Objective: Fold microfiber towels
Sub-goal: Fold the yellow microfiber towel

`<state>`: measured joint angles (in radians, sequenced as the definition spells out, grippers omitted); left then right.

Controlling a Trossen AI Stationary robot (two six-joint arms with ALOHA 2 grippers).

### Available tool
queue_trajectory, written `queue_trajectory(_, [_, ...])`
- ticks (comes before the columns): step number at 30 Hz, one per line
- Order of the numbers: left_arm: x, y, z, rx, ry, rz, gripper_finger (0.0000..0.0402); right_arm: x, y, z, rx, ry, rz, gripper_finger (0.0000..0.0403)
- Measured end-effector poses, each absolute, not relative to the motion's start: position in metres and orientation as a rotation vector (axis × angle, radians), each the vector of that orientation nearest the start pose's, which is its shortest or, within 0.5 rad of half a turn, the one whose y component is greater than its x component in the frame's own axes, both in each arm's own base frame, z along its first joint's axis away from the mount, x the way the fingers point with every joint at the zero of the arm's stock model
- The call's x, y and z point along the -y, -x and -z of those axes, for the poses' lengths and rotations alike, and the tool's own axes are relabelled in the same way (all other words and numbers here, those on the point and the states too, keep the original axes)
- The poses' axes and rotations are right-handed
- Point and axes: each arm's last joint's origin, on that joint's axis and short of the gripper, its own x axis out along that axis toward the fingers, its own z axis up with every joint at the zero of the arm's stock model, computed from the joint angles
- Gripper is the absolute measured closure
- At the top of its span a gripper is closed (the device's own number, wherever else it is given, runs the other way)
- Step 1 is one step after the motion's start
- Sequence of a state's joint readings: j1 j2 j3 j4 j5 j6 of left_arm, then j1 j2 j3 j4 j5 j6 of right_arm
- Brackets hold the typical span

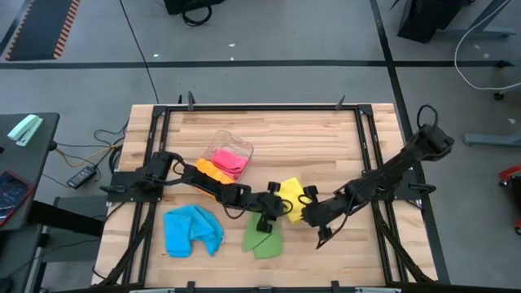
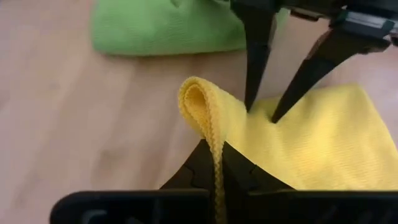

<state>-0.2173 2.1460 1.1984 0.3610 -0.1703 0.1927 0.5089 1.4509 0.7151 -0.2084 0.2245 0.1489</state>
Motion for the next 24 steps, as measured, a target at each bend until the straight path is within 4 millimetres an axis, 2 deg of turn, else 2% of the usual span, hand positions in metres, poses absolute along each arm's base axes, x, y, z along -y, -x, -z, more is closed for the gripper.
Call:
queue_trajectory(5, [0.096,-0.427,-0.112,-0.524,-0.300,0.111,0.0297,-0.129,-0.227,-0.176,-0.916,0.143,-0.231,0.0389])
queue_trajectory(12, [0.094,-0.429,-0.117,-0.491,-0.250,0.057,0.0302,-0.137,-0.219,-0.175,-0.947,0.098,-0.271,0.0388])
queue_trajectory(19, [0.090,-0.430,-0.098,-0.537,-0.255,0.052,0.0316,-0.137,-0.224,-0.184,-0.929,0.105,-0.274,0.0387])
queue_trajectory(24, [0.087,-0.431,-0.089,-0.543,-0.258,0.049,0.0324,-0.123,-0.233,-0.186,-0.930,0.104,-0.274,0.0387])
